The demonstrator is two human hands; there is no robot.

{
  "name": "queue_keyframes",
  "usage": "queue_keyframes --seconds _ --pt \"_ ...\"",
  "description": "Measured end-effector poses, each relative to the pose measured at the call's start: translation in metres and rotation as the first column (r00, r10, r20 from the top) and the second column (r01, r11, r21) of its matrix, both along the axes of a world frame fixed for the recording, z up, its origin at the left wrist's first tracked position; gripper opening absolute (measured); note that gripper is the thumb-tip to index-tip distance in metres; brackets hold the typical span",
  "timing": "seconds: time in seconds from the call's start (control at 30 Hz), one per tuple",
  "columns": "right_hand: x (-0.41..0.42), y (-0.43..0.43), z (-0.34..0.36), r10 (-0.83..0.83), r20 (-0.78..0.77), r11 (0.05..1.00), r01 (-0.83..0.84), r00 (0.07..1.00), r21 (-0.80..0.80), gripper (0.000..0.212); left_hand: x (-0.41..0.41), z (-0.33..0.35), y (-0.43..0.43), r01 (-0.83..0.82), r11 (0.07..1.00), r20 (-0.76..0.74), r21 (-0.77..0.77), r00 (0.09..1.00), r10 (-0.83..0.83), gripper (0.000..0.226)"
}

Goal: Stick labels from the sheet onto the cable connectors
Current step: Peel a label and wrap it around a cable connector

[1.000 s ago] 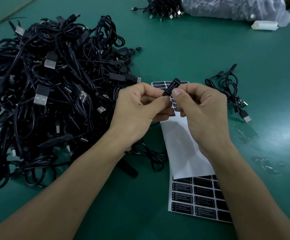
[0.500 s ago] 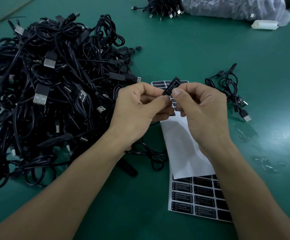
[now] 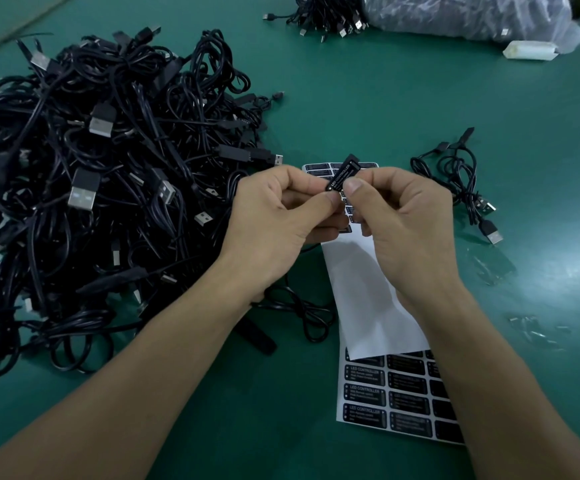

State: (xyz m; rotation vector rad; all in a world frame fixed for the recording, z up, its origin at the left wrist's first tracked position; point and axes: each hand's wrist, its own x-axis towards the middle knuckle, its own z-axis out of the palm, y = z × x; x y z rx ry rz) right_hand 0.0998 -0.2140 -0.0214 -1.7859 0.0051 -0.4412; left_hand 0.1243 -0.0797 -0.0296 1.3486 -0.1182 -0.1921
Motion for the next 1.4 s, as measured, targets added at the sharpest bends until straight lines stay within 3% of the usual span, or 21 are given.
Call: queue_keyframes --seconds 1.4 --pt "-0.0047 0.0067 0.0010 -0.100 0.038 0.995 0.100 0.994 0.001 0.015 -0.0035 0.0021 -0.0002 -0.033 0.998 0.043 0.045 0.999 0.031 0.010"
